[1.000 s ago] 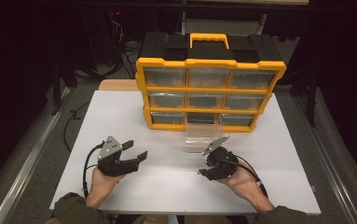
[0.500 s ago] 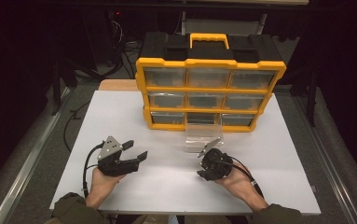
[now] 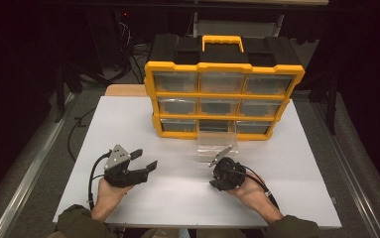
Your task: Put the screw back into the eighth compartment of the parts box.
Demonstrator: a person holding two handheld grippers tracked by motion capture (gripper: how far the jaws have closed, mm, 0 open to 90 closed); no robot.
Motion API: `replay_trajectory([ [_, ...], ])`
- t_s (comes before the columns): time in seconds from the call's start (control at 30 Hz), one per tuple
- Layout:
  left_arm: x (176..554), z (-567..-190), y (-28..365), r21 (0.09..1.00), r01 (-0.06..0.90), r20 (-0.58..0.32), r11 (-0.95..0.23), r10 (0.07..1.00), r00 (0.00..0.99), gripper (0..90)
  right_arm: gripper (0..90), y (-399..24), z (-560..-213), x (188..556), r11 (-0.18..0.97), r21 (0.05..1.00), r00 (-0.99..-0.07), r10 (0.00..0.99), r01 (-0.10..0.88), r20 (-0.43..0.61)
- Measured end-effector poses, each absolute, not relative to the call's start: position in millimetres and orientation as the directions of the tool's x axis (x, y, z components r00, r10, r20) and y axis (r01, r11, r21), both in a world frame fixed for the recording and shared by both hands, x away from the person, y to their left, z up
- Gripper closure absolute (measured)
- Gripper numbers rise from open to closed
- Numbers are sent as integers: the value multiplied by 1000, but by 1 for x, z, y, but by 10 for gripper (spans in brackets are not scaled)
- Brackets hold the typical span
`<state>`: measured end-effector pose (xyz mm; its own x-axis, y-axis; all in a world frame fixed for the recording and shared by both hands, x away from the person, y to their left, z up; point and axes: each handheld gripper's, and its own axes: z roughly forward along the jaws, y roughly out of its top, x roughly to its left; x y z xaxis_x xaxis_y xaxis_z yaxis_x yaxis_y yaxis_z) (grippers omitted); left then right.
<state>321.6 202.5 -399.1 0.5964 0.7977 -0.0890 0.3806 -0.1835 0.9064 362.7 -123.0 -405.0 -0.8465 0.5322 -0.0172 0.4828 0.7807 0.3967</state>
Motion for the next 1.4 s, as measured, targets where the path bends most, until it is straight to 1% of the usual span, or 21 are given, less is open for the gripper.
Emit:
replay_trajectory([
  [0.4, 321, -399, 202, 906, 380, -86, -186, 798, 596, 312, 845, -118, -404, 361, 803, 370, -858, 512, 468, -27],
  [0.67, 321, -399, 201, 909, 376, -88, -180, 798, 596, 312, 887, -116, -404, 361, 805, 361, -859, 511, 471, -17],
  [1.03, 321, -399, 201, 906, 380, -86, -187, 798, 597, 312, 895, -115, -404, 360, 808, 360, -861, 508, 466, -26],
  [1.17, 321, -399, 201, 908, 378, -88, -183, 797, 597, 312, 896, -114, -404, 359, 816, 358, -864, 501, 453, -47],
  [1.4, 321, -400, 201, 905, 381, -86, -189, 796, 599, 313, 897, -115, -403, 360, 814, 357, -864, 502, 457, -38],
])
